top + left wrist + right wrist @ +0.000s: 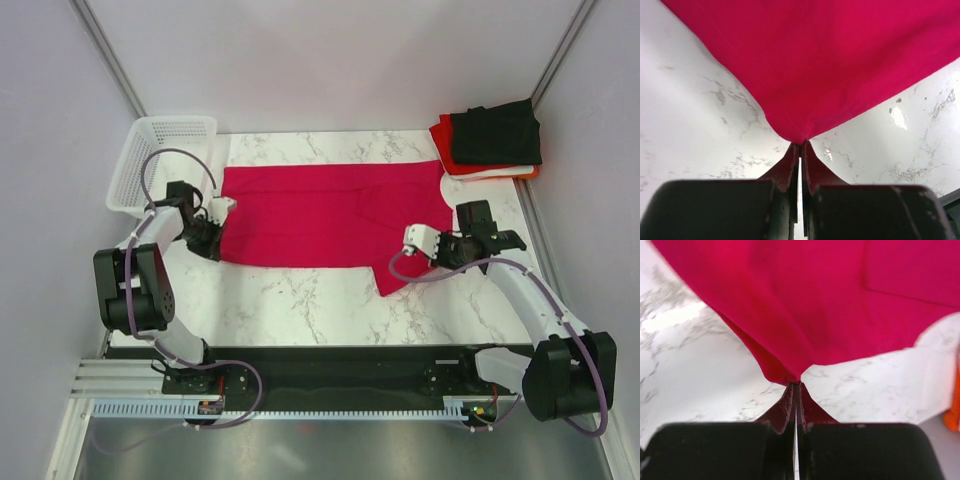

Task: Fold and stack the t-shirts
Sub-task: Fold the tshirt

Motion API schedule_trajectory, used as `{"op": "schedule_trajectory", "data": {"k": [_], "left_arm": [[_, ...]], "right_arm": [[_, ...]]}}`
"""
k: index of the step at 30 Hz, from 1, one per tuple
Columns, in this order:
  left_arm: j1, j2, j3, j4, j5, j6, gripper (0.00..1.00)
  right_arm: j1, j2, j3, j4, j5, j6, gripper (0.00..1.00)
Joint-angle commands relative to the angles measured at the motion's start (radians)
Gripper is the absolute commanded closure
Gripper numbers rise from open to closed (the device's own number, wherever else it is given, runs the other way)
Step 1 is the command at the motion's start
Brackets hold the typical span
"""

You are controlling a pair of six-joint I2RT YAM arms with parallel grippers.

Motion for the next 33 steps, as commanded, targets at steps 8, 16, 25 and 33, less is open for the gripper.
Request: {"op": "schedule_trajectory", "data": {"k": [8, 16, 25, 33], "left_arm": [[0.0, 0.018, 0.225, -0.036, 0.041, 0.022, 0.98], [-0.001, 0.144, 0.4, -0.061, 0.054, -0.012, 0.98], [-0.044, 0.371, 0.693, -0.141, 0.052, -0.021, 0.98], [-0.047, 0.555, 0.961, -0.196, 0.012, -0.052, 0.98]], "right_arm": [[-0.026, 0.125, 0.284, 0.229, 0.036, 0.368, 1.0], [-0.062, 0.361, 0.508, 0.354, 0.05, 0.516, 1.0], [-0.068, 0.595, 0.764, 0.436, 0.07, 0.637, 1.0], [-0.069, 0.761, 0.944, 0.438, 0.107, 0.649, 1.0]]}}
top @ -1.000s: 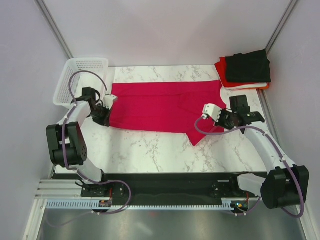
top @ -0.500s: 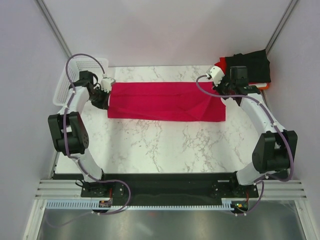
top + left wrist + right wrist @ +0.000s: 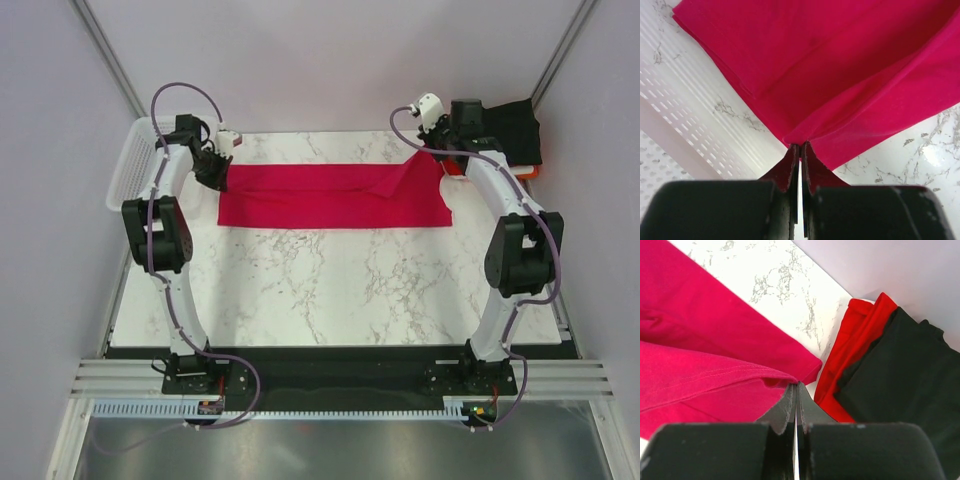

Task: Fold and stack the t-shirts
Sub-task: Fold the tshirt

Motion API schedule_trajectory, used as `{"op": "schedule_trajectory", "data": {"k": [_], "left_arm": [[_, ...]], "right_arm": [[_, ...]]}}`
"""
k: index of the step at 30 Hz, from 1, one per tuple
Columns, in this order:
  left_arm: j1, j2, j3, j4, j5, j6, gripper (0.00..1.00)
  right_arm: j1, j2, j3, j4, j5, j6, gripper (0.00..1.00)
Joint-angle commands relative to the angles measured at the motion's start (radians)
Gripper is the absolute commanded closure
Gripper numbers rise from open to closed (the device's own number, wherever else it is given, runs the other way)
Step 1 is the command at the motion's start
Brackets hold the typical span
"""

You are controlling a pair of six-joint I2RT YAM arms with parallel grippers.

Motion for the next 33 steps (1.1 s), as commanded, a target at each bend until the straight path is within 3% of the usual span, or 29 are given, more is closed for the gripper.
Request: {"op": "schedule_trajectory", "data": {"k": [1, 11, 12, 13, 14, 18, 25, 29, 33], "left_arm": [[0.005, 0.053, 0.109, -0.052, -0.017, -0.032, 0.98], [0.008, 0.121, 0.151, -0.052, -0.047, -0.045, 0.98], [0.005, 0.125, 0.155, -0.054, -0.054, -0.045, 0.95], [0.006, 0.126, 0.163, -0.054, -0.061, -0.051, 0.83], [0.005, 0.122, 0.166, -0.052, -0.063, -0.054, 0.79], [0.006, 0.064, 0.171, -0.043, -0.057, -0.09, 0.67], [-0.029, -0.013, 0.106, -0.026, -0.026, -0.085, 0.65], [-0.063, 0.015, 0.04, -0.028, -0.015, -0.071, 0.68], [-0.069, 0.056, -0.003, -0.023, -0.018, -0.076, 0.7]], "right_arm": [[-0.004, 0.056, 0.074, 0.028, 0.026, 0.02, 1.0], [-0.004, 0.184, 0.164, 0.045, 0.042, 0.033, 1.0], [-0.004, 0.19, 0.169, 0.044, 0.046, 0.032, 1.0], [-0.003, 0.197, 0.174, 0.044, 0.063, 0.033, 1.0], [-0.003, 0.197, 0.177, 0.044, 0.075, 0.033, 0.98], [-0.003, 0.13, 0.158, 0.063, 0.123, 0.075, 0.58], [-0.001, 0.02, -0.044, -0.004, -0.048, 0.027, 0.54], [0.002, 0.036, -0.076, -0.111, -0.165, -0.026, 0.54], [0.012, 0.081, -0.079, -0.162, -0.184, -0.02, 0.54]]}}
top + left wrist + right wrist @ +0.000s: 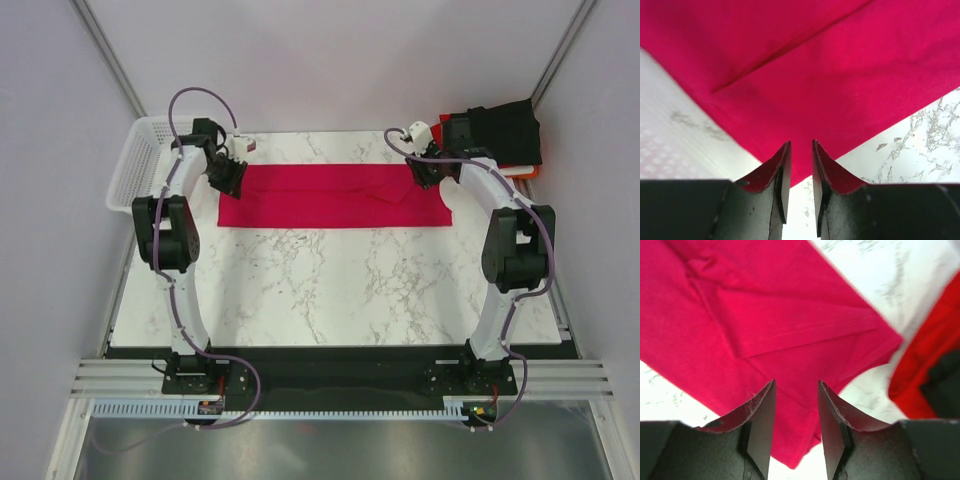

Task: Fold and stack the t-shirts
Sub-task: Fold the tshirt

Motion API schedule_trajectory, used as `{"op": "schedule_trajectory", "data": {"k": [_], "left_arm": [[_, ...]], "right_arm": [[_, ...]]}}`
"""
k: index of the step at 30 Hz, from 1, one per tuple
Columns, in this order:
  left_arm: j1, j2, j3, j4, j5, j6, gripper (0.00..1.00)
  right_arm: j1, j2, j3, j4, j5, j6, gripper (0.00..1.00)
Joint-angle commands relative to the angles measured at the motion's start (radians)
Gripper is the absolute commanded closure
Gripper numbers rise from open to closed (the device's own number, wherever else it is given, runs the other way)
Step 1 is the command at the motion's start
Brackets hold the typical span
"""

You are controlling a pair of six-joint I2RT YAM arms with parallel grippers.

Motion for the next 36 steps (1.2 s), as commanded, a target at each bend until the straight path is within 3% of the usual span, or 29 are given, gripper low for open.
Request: {"op": "schedule_trajectory", "data": {"k": [1, 13, 28, 31, 36], "left_arm": [[-0.006, 0.033, -0.031, 0.011, 0.008, -0.026, 0.71], [-0.006, 0.093, -0.065, 0.017, -0.037, -0.028, 0.72], [-0.006, 0.093, -0.091, 0.023, -0.034, -0.029, 0.72], [-0.007, 0.094, -0.089, 0.026, -0.035, -0.032, 0.72], [-0.006, 0.099, -0.085, 0.026, -0.038, -0.032, 0.72]], "right_arm": [[0.01, 0.029, -0.001, -0.059, -0.081, -0.014, 0.53], [0.051, 0.135, 0.071, -0.138, -0.173, -0.044, 0.52], [0.091, 0.235, 0.151, -0.131, -0.097, -0.052, 0.55], [0.094, 0.244, 0.155, -0.129, -0.084, -0.06, 0.62], [0.096, 0.246, 0.169, -0.128, -0.073, -0.07, 0.92]]}}
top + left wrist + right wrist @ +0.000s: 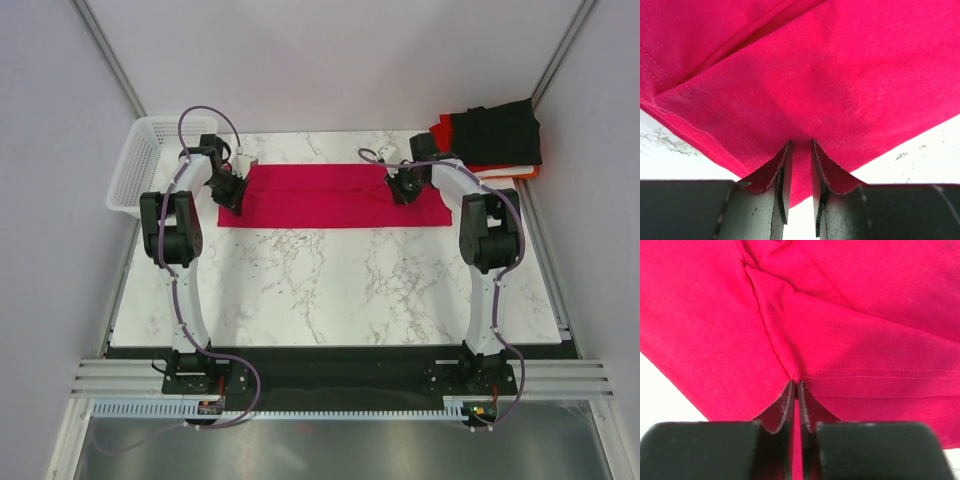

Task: Fold and stack the t-shirts
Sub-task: Fold the tshirt

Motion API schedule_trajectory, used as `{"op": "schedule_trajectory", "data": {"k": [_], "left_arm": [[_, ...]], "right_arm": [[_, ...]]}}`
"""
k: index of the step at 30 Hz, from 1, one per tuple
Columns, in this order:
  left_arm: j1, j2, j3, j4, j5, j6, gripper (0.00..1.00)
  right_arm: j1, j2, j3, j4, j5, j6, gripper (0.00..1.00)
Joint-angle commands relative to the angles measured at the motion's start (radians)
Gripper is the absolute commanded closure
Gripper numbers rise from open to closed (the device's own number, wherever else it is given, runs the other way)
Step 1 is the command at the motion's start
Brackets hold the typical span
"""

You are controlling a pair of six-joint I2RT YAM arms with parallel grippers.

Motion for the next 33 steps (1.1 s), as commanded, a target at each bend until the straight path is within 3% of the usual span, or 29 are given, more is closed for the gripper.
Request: {"op": "schedule_trajectory", "data": {"k": [1, 9, 15, 17, 20, 25, 28, 29, 33], "left_arm": [[0.001, 0.009, -0.014, 0.013, -0.011, -0.03, 0.72], [0.001, -0.003, -0.024, 0.013, -0.012, -0.025, 0.72], [0.001, -0.026, -0.04, 0.013, -0.006, -0.025, 0.72], [0.0, -0.035, -0.05, 0.014, -0.004, -0.023, 0.71], [0.0, -0.054, -0.061, 0.011, -0.003, -0.019, 0.71], [0.001, -0.168, -0.089, 0.013, 0.054, 0.019, 0.69], [0.001, -0.26, -0.141, 0.014, 0.104, 0.116, 0.58], [0.001, -0.325, -0.188, 0.013, 0.109, 0.212, 0.5], [-0.027, -0.405, -0.296, 0.01, 0.049, 0.441, 0.47]], "right_arm": [[0.005, -0.004, 0.054, 0.01, 0.007, -0.017, 0.95], [0.066, -0.055, 0.069, 0.149, 0.184, -0.108, 0.98], [0.17, 0.046, 0.19, 0.269, 0.345, -0.197, 0.98], [0.195, 0.062, 0.194, 0.364, 0.447, -0.206, 0.91], [0.227, 0.014, 0.119, 0.512, 0.547, -0.202, 0.57], [0.233, -0.125, -0.03, 0.58, 0.628, -0.154, 0.55], [0.232, -0.229, -0.142, 0.583, 0.631, -0.122, 0.53], [0.232, -0.249, -0.163, 0.568, 0.619, -0.094, 0.53], [0.23, -0.319, -0.249, 0.507, 0.602, -0.051, 0.53]]}}
